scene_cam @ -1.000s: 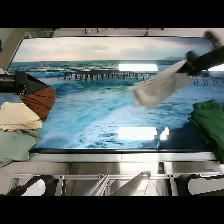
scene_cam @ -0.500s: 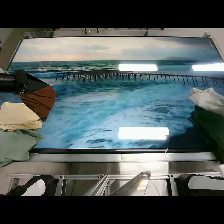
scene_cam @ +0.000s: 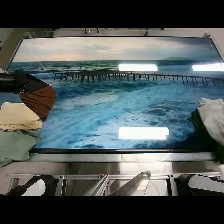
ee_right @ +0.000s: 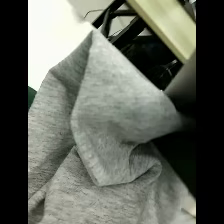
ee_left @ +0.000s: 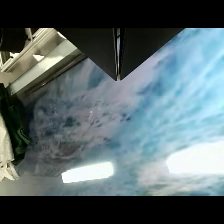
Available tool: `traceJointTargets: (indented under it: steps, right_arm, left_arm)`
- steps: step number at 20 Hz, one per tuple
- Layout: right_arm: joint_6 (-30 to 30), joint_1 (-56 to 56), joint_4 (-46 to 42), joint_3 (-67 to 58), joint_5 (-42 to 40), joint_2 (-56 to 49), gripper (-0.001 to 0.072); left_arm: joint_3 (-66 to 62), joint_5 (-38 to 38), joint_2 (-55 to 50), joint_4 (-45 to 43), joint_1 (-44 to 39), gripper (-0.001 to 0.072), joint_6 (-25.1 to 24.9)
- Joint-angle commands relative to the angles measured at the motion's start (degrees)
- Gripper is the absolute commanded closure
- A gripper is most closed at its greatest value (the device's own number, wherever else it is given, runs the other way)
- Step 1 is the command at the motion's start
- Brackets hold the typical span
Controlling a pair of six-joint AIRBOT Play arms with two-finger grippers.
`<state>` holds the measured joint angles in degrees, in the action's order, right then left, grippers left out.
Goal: Fold the shirts.
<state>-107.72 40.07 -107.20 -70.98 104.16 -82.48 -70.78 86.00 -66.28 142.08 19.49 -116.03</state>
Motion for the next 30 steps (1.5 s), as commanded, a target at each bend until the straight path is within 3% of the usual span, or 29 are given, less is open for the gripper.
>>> traceJointTargets:
  steps: [1,5,8,9,10,12,17,21,24,30]
  right_arm:
    - [-0.1,0.2,-1.8,6.4,-3.0,0.3,0.0011]
    - [0.1,-0.2,-2.6,6.1,-3.3,0.3,0.0038]
    - [1.8,-3.1,6.2,2.8,-3.5,0.3,0.0049]
    - [3.3,-5.2,10.9,0.5,-3.7,0.3,0.0208]
    - [4.7,-7.7,15.3,-1.9,-3.9,0.3,0.0422]
    - [8.5,-14.4,23.3,-7.2,-4.8,0.5,0.0693]
    - [20.6,-34.0,39.5,-9.3,-16.3,5.7,0.0696]
    - [28.4,-46.5,47.1,1.4,-28.2,16.3,0.0696]
    - [28.9,-50.9,47.1,12.8,-34.2,24.4,0.0696]
    - [28.9,-50.6,51.0,13.9,-36.1,25.3,0.0695]
  left_arm:
    - [0.0,0.3,0.0,0.0,0.1,0.0684,-0.2]
    - [0.0,0.5,0.0,0.0,0.1,0.0684,-0.2]
    - [-0.5,-1.6,0.0,0.4,0.1,0.0684,-0.2]
    - [-1.1,-2.1,0.1,0.7,0.1,0.0684,-0.1]
    - [-2.0,-2.0,0.0,0.6,0.1,0.0684,-0.1]
    - [-3.3,-2.0,0.9,0.6,0.1,0.0684,-0.2]
    - [4.9,-2.0,9.2,0.2,0.1,0.0684,0.0]
    - [21.7,-1.2,19.8,0.1,0.1,0.0684,0.2]
    - [31.0,-1.5,26.2,0.1,0.1,0.0684,0.2]
    - [35.3,-1.2,30.8,0.1,0.1,0.0684,1.4]
